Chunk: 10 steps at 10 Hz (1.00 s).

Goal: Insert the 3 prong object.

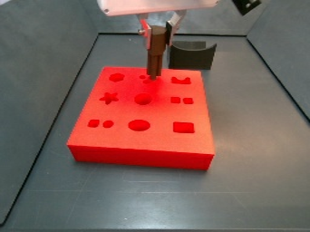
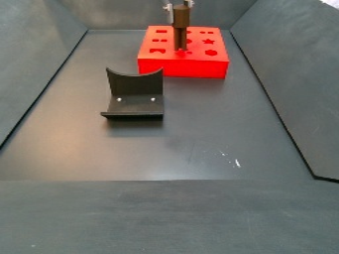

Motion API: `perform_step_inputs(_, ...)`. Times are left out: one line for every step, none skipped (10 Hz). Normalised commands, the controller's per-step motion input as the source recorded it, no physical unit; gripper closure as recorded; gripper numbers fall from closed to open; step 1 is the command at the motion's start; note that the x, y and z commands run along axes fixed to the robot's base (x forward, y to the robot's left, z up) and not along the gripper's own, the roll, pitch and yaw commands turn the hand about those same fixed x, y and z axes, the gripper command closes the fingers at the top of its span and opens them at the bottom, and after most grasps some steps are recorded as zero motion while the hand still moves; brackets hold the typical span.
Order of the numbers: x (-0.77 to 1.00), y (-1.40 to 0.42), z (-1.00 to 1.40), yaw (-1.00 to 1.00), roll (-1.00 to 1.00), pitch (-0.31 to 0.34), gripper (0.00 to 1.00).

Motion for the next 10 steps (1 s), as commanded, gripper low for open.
perform_step_inputs(-0.28,0.00,-0.05,-0.10,-0.01,-0.113,1.00)
perform_step_inputs(-0.22,0.02,-0.05,0.00,-0.13,-0.129,1.00)
perform_step_inputs(-0.17,0.09,-0.10,0.00,-0.16,-0.120,1.00)
perform_step_inputs(-0.08,0.05,-0.12,0.09,-0.18,-0.113,1.00)
perform_step_inputs(0.00,0.01,-0.19,0.15,-0.14,-0.123,1.00)
perform_step_inputs(0.00,0.02,-0.22,0.15,-0.11,-0.113,1.00)
perform_step_inputs(0.00,0.00,-0.23,0.12,-0.06,-0.100,1.00)
perform_step_inputs(-0.03,0.00,-0.28,0.06,0.00,-0.091,1.00)
perform_step_inputs(0.00,0.00,-0.27,0.00,0.06,-0.027,1.00)
perform_step_inputs(0.04,-0.07,-0.49,0.00,0.17,0.059,1.00)
